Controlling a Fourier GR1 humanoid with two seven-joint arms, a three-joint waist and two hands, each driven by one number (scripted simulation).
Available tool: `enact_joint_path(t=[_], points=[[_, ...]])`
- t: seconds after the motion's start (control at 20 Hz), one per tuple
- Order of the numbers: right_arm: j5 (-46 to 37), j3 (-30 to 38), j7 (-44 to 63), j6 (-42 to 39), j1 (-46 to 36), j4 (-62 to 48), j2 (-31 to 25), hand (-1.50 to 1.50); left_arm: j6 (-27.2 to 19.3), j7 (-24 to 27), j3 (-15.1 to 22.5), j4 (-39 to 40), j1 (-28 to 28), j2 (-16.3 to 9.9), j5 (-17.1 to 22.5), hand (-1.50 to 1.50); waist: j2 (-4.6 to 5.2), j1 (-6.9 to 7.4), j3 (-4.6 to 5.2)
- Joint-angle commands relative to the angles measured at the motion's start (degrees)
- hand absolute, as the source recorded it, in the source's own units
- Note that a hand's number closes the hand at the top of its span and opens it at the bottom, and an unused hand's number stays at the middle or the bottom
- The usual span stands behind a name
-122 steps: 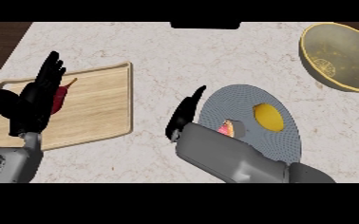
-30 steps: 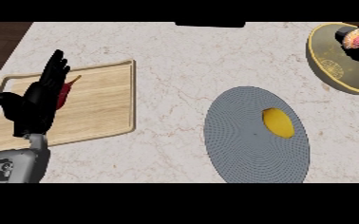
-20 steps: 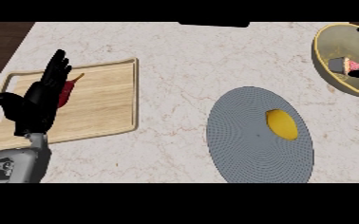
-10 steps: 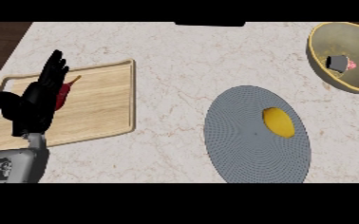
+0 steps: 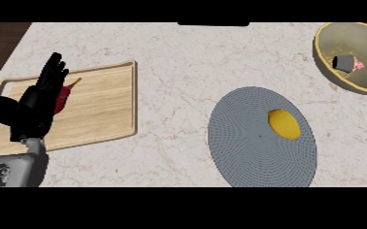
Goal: Pick the cupcake from the placemat and place it in the bowl
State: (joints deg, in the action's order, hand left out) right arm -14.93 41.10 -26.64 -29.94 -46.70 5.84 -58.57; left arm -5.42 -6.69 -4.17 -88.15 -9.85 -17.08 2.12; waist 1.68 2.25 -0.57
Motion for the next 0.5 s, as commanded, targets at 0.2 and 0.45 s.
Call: enact_joint_path(t=[0.2,0.45], points=[[3.6,3.4,-1.6,-11.1,6.9,-1.7,-3.7,-1.50,0.5,0.7,0.7,-1.8,1.4,0.5,-0.1,0.00,-0.16,0.46,-0.20],[6.3,5.6,-1.7,-16.9,8.5,-0.1,-5.8,-1.50,0.5,0.8,0.3,-0.4,1.9,0.5,-0.1,0.00,-0.44,-0.36,-0.13]])
